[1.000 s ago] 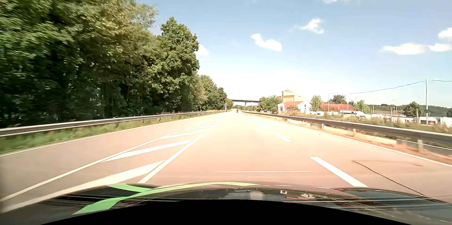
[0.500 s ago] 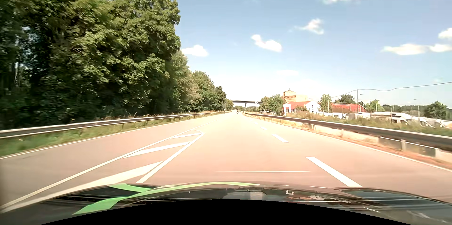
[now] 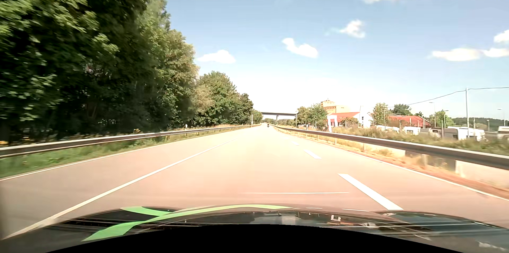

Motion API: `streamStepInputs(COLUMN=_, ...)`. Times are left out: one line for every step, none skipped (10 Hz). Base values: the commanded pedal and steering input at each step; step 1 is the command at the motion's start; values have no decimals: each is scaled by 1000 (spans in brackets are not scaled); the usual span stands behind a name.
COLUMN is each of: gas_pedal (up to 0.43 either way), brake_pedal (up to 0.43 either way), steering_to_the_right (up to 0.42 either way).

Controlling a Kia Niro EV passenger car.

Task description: Follow the waypoints while adhering to traffic rules and regulations

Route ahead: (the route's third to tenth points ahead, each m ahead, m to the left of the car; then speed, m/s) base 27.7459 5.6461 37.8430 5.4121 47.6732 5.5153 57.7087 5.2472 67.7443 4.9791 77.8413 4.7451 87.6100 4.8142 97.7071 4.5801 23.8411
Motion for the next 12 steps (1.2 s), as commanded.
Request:
streamStepInputs(gas_pedal=268, brake_pedal=0, steering_to_the_right=-1)
streamStepInputs(gas_pedal=240, brake_pedal=0, steering_to_the_right=0)
streamStepInputs(gas_pedal=240, brake_pedal=0, steering_to_the_right=0)
streamStepInputs(gas_pedal=248, brake_pedal=0, steering_to_the_right=0)
streamStepInputs(gas_pedal=260, brake_pedal=0, steering_to_the_right=-1)
streamStepInputs(gas_pedal=280, brake_pedal=0, steering_to_the_right=-1)
streamStepInputs(gas_pedal=287, brake_pedal=0, steering_to_the_right=0)
streamStepInputs(gas_pedal=287, brake_pedal=0, steering_to_the_right=0)
streamStepInputs(gas_pedal=287, brake_pedal=0, steering_to_the_right=-1)
streamStepInputs(gas_pedal=287, brake_pedal=0, steering_to_the_right=-1)
streamStepInputs(gas_pedal=287, brake_pedal=0, steering_to_the_right=0)
streamStepInputs(gas_pedal=287, brake_pedal=0, steering_to_the_right=-1)
